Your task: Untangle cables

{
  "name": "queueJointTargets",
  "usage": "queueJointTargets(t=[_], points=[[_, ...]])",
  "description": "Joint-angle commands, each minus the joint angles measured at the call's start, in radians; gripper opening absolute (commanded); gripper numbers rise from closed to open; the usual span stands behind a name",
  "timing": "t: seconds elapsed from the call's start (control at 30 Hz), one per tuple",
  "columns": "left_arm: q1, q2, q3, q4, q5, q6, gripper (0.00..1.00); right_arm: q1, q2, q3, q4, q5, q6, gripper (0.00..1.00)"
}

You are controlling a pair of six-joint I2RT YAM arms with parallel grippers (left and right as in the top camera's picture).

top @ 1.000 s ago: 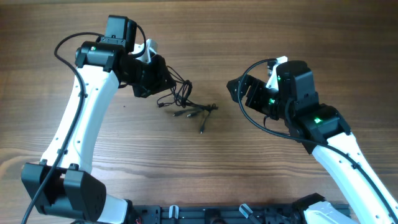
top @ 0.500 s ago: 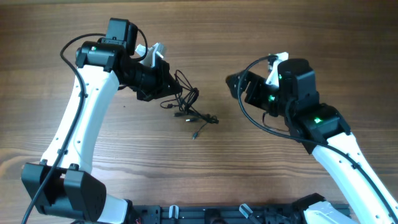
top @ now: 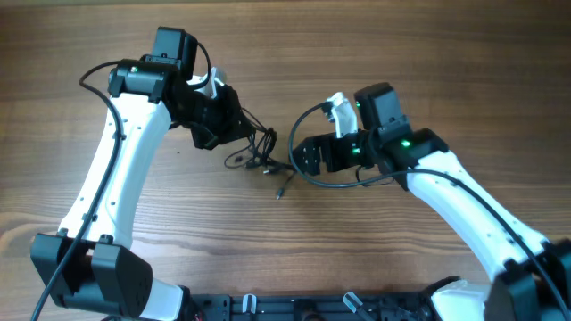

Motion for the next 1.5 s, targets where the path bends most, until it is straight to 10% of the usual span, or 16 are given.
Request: queueJointTargets(t=[0.0,0.13,0.43,0.57,0.87,1.03,1.3,1.47], points=[[-0.001,-0.016,-0.002,-0.054,0.027,-0.013,0.04,0.023,0.071,0.014,0.045,-0.087,-0.167,0.96],[-0.001,-0.016,-0.002,-0.098,0.115,-0.013,0.04,0.135,0.092,0.014,0.107,-0.071,-0.207,0.76],[-0.001,-0.016,-0.002,-0.174,0.177,0.06,0.04,0.174,0.092,0.014,0.292,0.109,0.093,0.81],[-0.001,-0.016,-0.002,-0.185,0.261,0.07,0.04,0.174,0.095,0.014,0.312,0.117,0.174,0.56],[-0.001,-0.016,-0.002,-0.112,-0.13,0.006,0.04,0.174,0.084,0.014,0.256,-0.002,0.304,0.04],[-0.001,-0.016,-0.002,-0.085,-0.262,-0.004,0.05,0.166,0.073,0.016,0.254,-0.073,0.327,0.04],[-0.001,-0.016,-0.002,-0.078,-0.3,-0.029,0.47,0.04,-0.076,0.016,0.37,-0.424,0.404,0.04],[-0.001,-0.016,-0.002,-0.072,0.005,0.34,0.62,0.039,-0.076,0.016,0.383,-0.43,0.408,0.04]])
